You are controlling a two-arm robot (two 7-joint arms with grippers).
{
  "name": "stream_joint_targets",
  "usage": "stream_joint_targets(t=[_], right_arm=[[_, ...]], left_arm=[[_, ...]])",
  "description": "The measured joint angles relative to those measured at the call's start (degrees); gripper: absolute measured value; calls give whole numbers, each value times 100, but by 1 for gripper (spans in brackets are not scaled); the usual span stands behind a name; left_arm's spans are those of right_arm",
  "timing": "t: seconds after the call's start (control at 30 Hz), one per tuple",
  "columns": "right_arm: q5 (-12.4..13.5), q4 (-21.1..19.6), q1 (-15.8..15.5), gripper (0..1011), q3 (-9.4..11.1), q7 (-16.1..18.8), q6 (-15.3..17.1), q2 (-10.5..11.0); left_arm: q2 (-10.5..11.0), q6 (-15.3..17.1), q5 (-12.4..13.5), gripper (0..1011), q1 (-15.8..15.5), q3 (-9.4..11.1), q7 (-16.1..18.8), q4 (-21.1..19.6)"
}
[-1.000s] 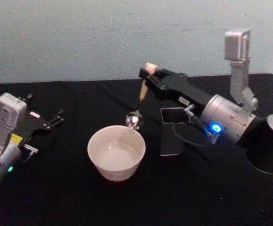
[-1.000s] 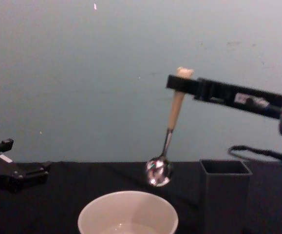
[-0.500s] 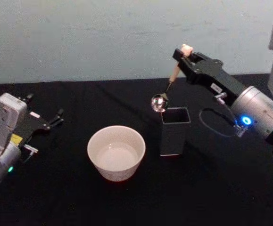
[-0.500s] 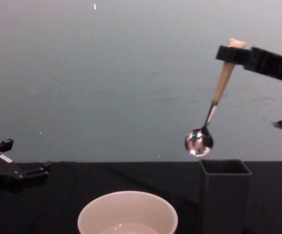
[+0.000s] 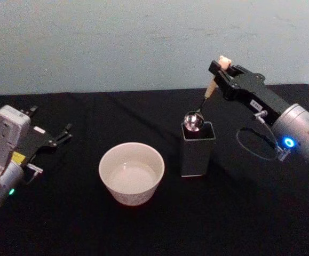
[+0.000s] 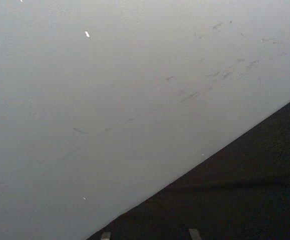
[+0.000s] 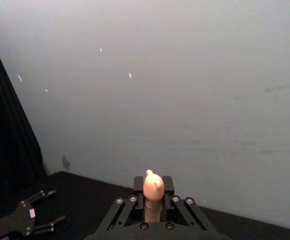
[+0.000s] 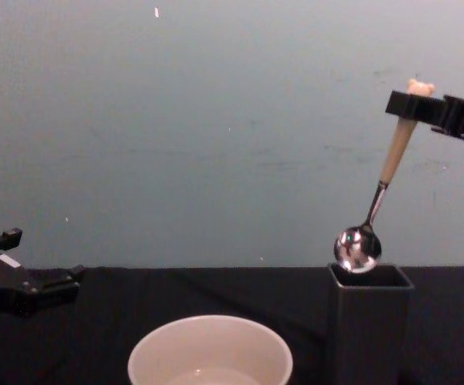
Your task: Pick up the stirring spoon with one hand, stir inside the cup, then place it back in its original position.
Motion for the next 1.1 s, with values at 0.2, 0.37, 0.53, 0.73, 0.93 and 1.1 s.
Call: stream_joint_targets(t=[0.2,0.37,0.53,0.73,0.93,1.1], right_arm=[[-60,69,-19,216,-41,0,28,-2],[-107,121,-31,216,-70,0,58,-5],[-201,222,-43,216,-119,-12,90,-19],[-287,347,-54,216,-158,-36,147,-56],[-362,477,-68,216,-190,-45,214,-94],[-417,572,-64,216,-202,-50,247,-129]], left_arm=[[0,0,0,1001,0,0,0,0],[0,0,0,1001,0,0,0,0],[0,0,0,1001,0,0,0,0],[0,0,0,1001,0,0,0,0],[0,0,0,1001,0,0,0,0],[0,0,0,1001,0,0,0,0]])
